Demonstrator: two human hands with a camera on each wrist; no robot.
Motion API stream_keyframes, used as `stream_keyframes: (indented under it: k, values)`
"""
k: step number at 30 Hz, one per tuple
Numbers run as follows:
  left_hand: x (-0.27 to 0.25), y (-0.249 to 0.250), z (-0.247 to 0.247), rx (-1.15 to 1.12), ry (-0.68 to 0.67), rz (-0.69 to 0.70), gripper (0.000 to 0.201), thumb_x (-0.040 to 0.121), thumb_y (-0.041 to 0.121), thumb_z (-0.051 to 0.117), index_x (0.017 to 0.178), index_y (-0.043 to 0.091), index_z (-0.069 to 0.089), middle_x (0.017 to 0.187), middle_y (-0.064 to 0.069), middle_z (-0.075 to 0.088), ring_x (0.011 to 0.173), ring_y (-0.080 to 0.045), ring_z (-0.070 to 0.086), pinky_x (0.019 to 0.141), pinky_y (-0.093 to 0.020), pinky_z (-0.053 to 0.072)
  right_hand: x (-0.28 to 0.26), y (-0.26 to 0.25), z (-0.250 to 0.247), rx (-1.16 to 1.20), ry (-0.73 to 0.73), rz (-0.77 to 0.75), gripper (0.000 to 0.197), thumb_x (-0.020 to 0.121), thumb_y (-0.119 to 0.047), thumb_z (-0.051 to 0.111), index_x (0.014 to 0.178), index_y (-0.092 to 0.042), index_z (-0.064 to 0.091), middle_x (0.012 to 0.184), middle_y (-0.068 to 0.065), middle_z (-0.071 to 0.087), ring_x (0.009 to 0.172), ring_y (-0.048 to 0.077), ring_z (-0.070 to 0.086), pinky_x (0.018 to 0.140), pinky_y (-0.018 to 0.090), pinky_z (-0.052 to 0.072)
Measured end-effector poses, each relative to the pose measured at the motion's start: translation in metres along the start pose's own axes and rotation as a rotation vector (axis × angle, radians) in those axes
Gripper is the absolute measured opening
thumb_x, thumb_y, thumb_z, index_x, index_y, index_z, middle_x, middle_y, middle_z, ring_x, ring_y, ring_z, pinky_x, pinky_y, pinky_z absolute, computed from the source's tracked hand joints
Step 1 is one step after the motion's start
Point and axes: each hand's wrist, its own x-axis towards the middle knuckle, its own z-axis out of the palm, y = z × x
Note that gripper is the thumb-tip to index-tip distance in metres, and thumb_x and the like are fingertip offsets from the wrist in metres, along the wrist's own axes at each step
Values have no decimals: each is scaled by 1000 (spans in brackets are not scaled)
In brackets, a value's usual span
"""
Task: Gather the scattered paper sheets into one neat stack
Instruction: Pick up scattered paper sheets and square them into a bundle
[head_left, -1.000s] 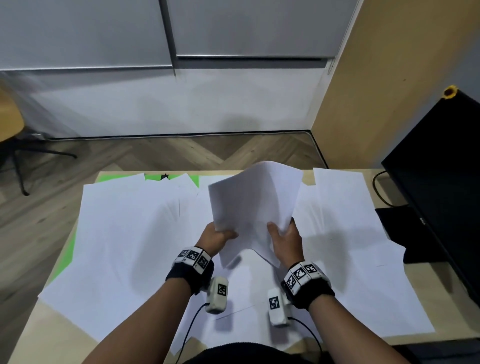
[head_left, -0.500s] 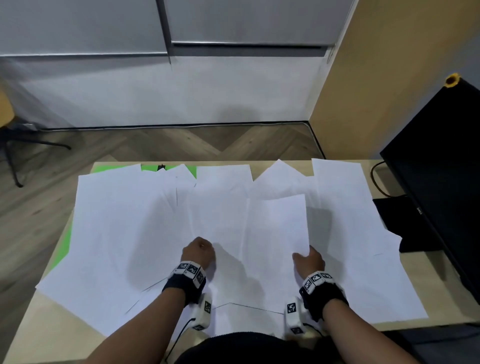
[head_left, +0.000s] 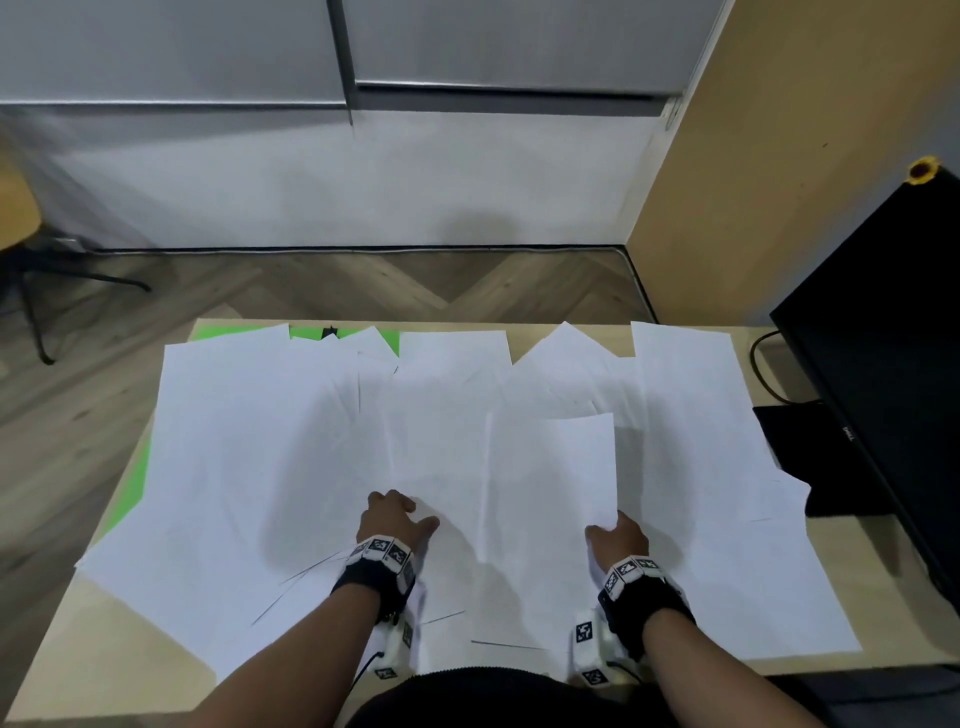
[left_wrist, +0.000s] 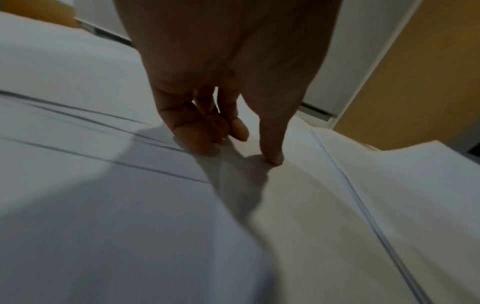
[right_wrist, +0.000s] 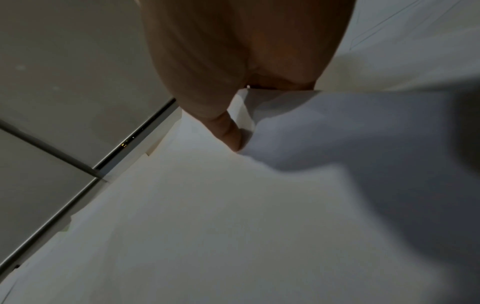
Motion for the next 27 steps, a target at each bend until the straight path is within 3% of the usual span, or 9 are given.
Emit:
stream_keyframes:
  k: [3,6,12,16,18,20,23,27]
  values:
    - [-1,7,1,72,87,-1,78,70,46,79,131,16,41,133,-6,36,121,-29,41,83,-37,46,2,-4,-3,-5,7,34,22,80,-13,57,98,-10,68,101,11,70,97,32,63,87,30,48]
    - [2,10,-4,122,98,-74,92,62,52,83,130,12,37,130,-8,36,123,-30,37,87,-40,47,2,-4,-8,5,19,58,15,77,-15,58,90,-10,65,93,12,68,84,30,57,85,33,49]
    - [21,-2,-17,-58,14,-118,90,61,37,90,129,8,38,130,-13,42,116,-34,54,91,-40,48,4,-1,-12,35,-19,53,27,79,-13,64,106,-8,67,107,12,69,103,32,61,88,29,44]
    - [24,-11,-13,-52,-18,-27,68,67,32,86,121,14,49,126,-10,48,110,-27,57,91,-36,50,3,-2,-15,68,-37,64,18,78,-10,66,95,-4,66,99,14,69,91,30,61,80,28,43]
    - [19,-10,-9,60,-3,26,63,71,36,81,122,18,49,126,-6,43,116,-26,50,88,-37,50,3,-4,-18,95,-48,67,14,78,-9,67,91,-3,65,92,15,67,83,28,58,76,28,41]
    - [14,-8,-8,179,55,38,71,68,43,80,125,19,44,126,-5,38,120,-28,40,84,-38,47,1,-7,-19,124,-29,59,12,77,-7,68,88,-3,65,86,13,65,81,28,57,75,28,39]
    - [11,-3,-13,155,46,-56,83,64,45,84,125,13,39,126,-8,37,120,-31,38,80,-39,45,-2,-11,-17,152,1,41,10,76,-7,69,84,-3,64,83,11,64,81,28,57,74,27,38]
    - [17,0,-23,88,-16,-116,89,61,36,89,129,10,38,131,-11,36,123,-35,44,93,-44,47,-7,-15,-9,188,8,20,10,75,-6,66,84,-2,65,78,8,63,77,28,57,71,27,39]
